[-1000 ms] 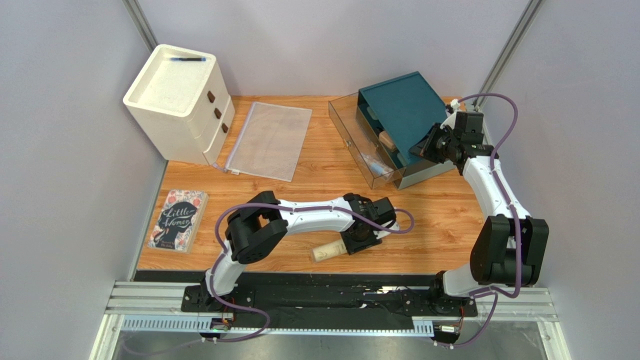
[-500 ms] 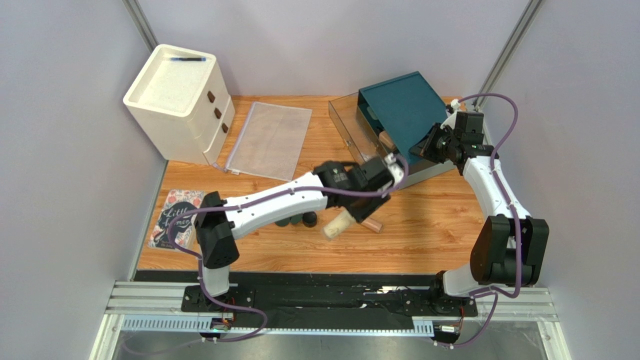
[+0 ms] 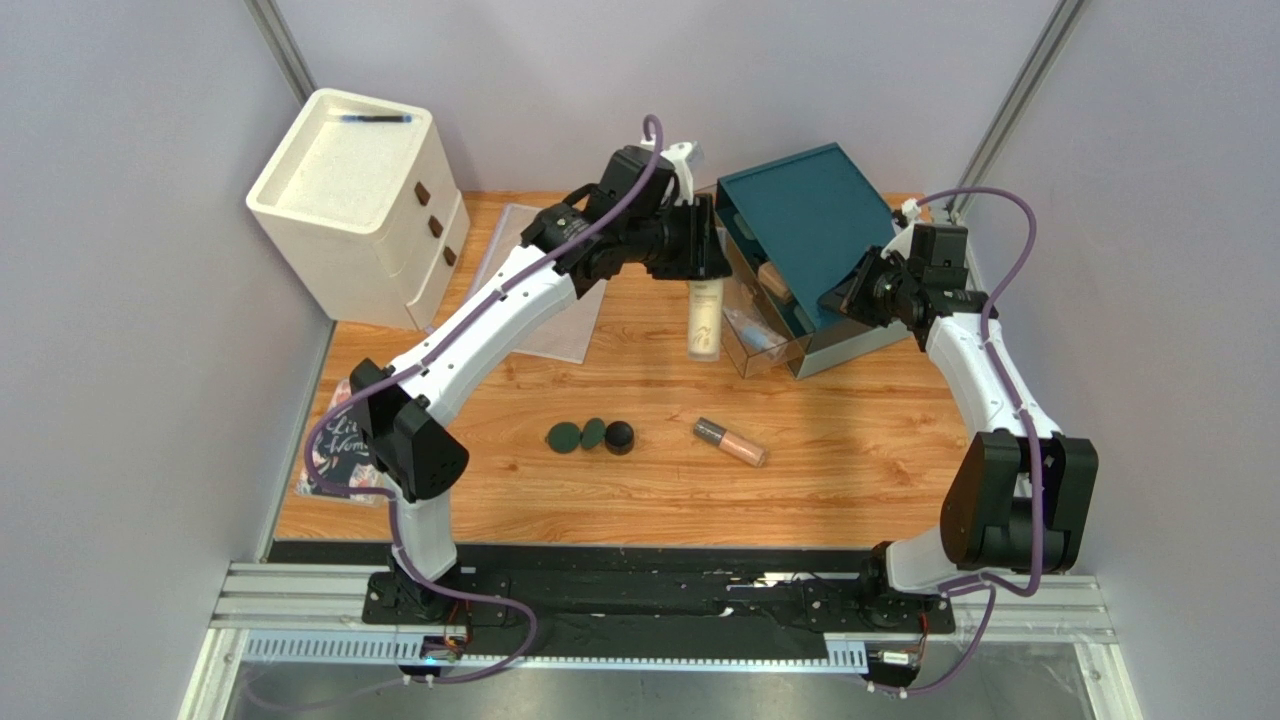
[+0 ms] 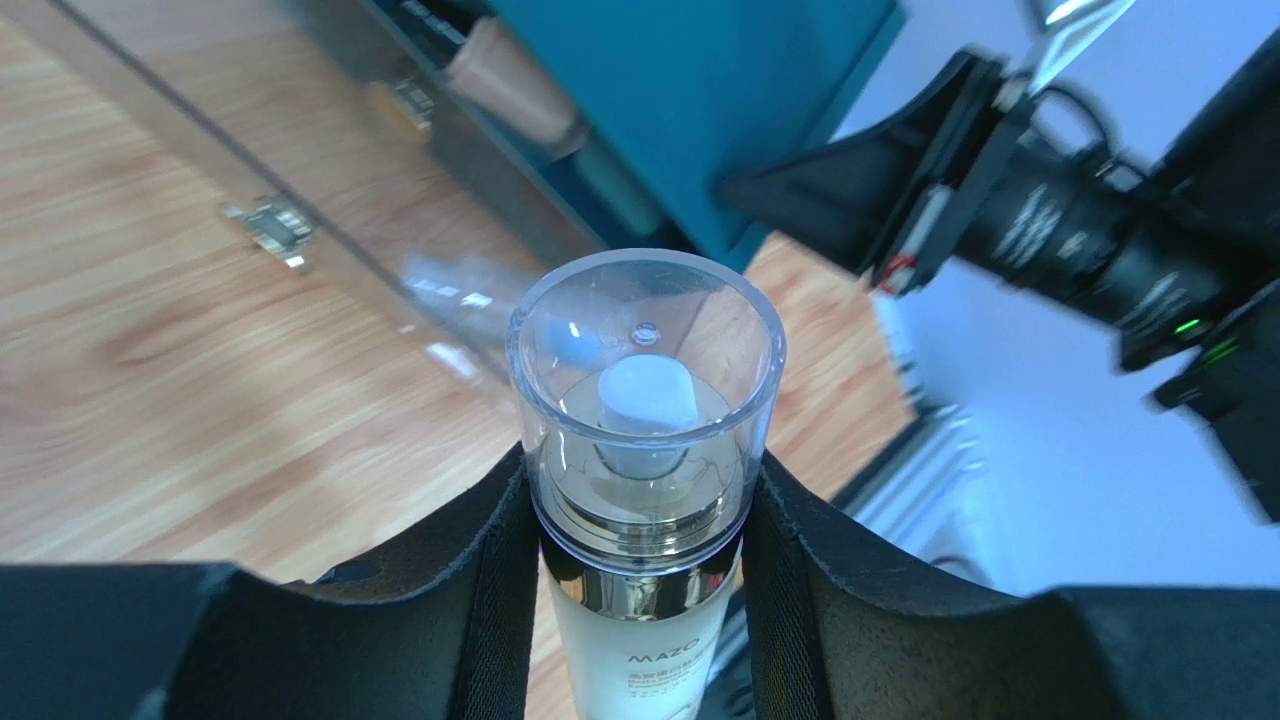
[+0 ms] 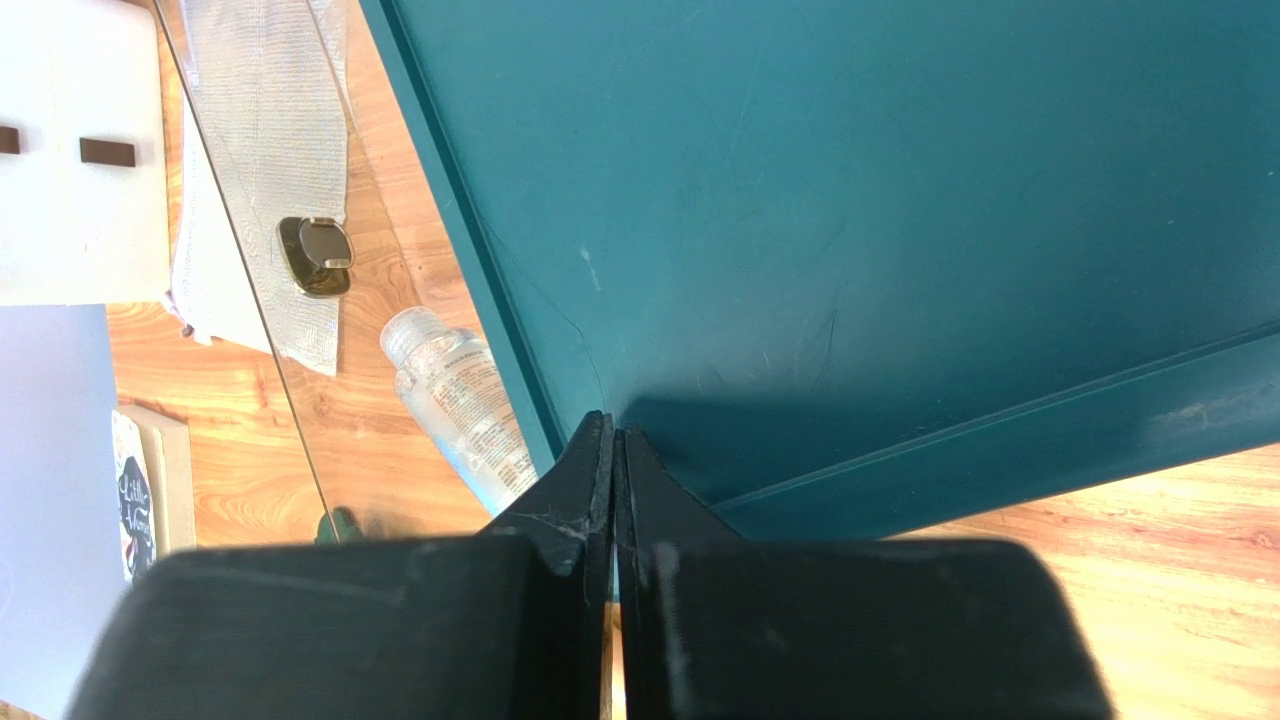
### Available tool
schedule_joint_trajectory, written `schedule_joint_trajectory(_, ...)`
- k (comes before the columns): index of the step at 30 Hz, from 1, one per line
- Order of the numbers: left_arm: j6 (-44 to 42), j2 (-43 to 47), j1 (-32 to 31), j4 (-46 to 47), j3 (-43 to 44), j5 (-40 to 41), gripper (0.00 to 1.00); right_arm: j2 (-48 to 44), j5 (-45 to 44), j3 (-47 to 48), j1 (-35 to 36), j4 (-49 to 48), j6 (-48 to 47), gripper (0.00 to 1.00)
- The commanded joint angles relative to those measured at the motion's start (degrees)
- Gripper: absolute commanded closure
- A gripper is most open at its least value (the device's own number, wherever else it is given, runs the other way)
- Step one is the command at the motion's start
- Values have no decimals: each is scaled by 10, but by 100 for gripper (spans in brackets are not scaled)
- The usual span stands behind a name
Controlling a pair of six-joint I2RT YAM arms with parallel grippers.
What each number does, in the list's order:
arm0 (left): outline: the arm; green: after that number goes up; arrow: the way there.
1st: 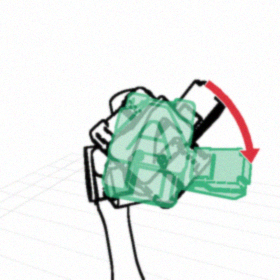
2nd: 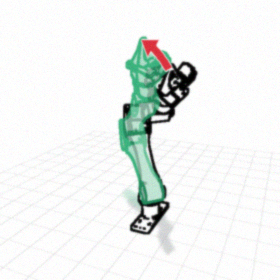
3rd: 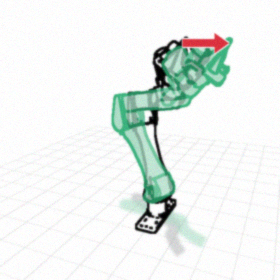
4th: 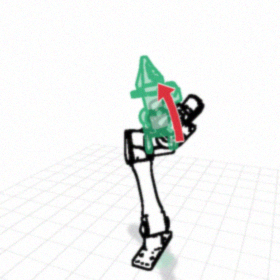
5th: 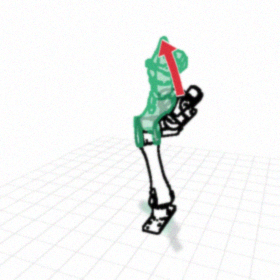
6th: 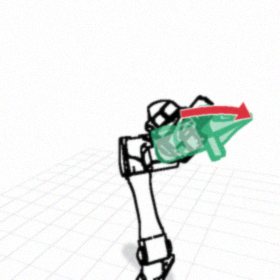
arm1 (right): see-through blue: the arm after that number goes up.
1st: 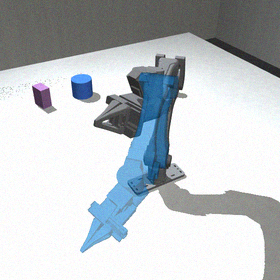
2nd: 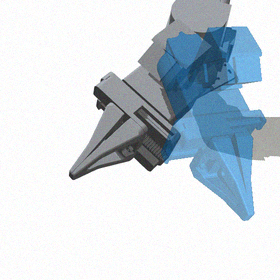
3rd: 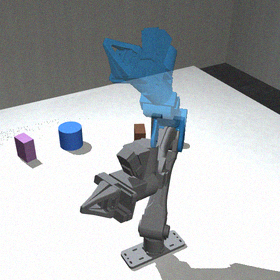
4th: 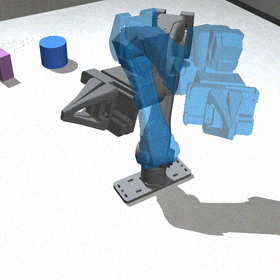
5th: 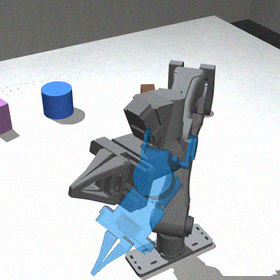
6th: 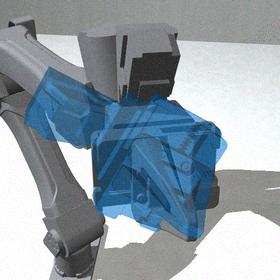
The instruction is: Organize the makeup
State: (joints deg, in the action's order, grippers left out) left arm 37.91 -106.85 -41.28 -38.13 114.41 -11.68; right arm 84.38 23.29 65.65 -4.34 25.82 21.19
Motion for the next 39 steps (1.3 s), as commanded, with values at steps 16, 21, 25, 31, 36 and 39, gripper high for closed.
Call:
schedule_joint_trajectory(16,292,-160,30,165,96,-6,100,39,-62,-50,-5,132,-33,100)
schedule_joint_trajectory(21,282,-184,43,128,124,6,84,39,-60,-51,-5,130,-32,100)
schedule_joint_trajectory(25,266,-218,50,90,160,-8,60,42,-57,-50,-5,130,-32,100)
schedule_joint_trajectory(31,254,-231,56,88,151,-29,41,40,-58,-53,-5,128,-33,100)
schedule_joint_trajectory(36,241,-228,66,89,153,-42,32,38,-59,-58,-5,128,-31,100)
schedule_joint_trajectory(39,219,-215,72,103,151,-51,32,38,-57,-58,-5,128,-32,100)
